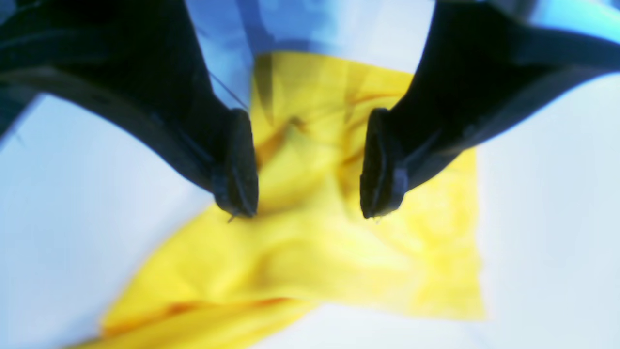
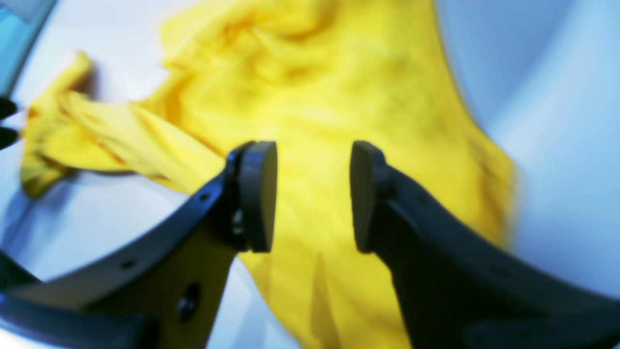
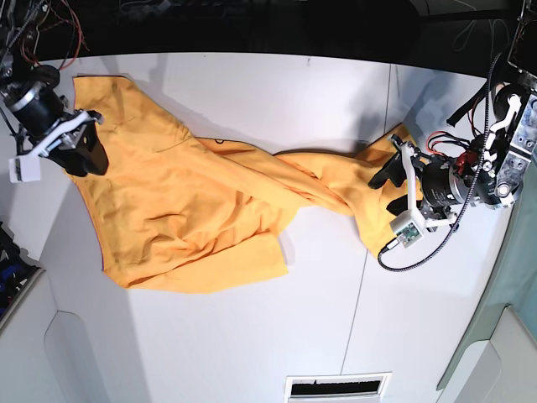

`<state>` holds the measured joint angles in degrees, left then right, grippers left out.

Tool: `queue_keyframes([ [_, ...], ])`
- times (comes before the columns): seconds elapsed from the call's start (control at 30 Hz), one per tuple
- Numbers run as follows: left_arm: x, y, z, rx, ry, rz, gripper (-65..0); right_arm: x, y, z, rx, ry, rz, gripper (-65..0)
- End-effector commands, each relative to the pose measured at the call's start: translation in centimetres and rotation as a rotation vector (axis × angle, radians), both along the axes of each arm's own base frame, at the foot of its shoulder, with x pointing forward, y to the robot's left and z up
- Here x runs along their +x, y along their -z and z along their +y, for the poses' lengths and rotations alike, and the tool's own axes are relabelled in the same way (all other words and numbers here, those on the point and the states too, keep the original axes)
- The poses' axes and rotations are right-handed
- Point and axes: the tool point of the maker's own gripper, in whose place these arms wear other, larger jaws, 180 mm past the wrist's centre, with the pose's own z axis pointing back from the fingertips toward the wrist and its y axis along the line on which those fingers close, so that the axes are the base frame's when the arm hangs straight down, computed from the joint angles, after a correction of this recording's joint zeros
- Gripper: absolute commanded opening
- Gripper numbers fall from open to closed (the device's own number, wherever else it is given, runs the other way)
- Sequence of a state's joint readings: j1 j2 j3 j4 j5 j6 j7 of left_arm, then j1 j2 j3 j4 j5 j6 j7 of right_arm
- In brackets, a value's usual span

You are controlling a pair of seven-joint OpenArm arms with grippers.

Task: Layout the t-shirt on the table in an organized manner, then fold the t-shirt properly
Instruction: 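Pull the shirt apart, left gripper stretching the sleeve away from the right, then grasp the shirt body with the right gripper and drag it toward the collar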

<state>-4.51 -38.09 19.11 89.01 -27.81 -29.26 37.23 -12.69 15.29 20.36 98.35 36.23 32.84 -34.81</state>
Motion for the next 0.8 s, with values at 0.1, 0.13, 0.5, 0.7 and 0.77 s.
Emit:
queue_keyframes([
  [0.1,1.8,0.2,3.2,0.048,-0.085,-0.019,-27.8,2.6,-1.3,8.1,-0.034,-0.229,-0.075,-40.5],
  [0.13,2.0,0.6,4.0,0.052,-0.107,-0.01,-27.8,2.9,-1.2,10.1,-0.047,-0.275,-0.085,-39.4],
  [0.5,2.7,3.5,9.4,0.073,-0.264,0.088,-27.8,8.9,0.9,25.3,-0.143,-0.534,-0.14,-32.9],
  [0.7,1.4,5.4,8.4,0.029,-0.256,0.149,-31.1,8.6,3.7,29.4,-0.196,-0.668,-0.056,-41.2],
  [0.77,0.7,5.8,7.4,0.011,-0.213,0.171,-48.7,8.2,4.0,29.7,-0.202,-0.683,-0.052,-50.8],
])
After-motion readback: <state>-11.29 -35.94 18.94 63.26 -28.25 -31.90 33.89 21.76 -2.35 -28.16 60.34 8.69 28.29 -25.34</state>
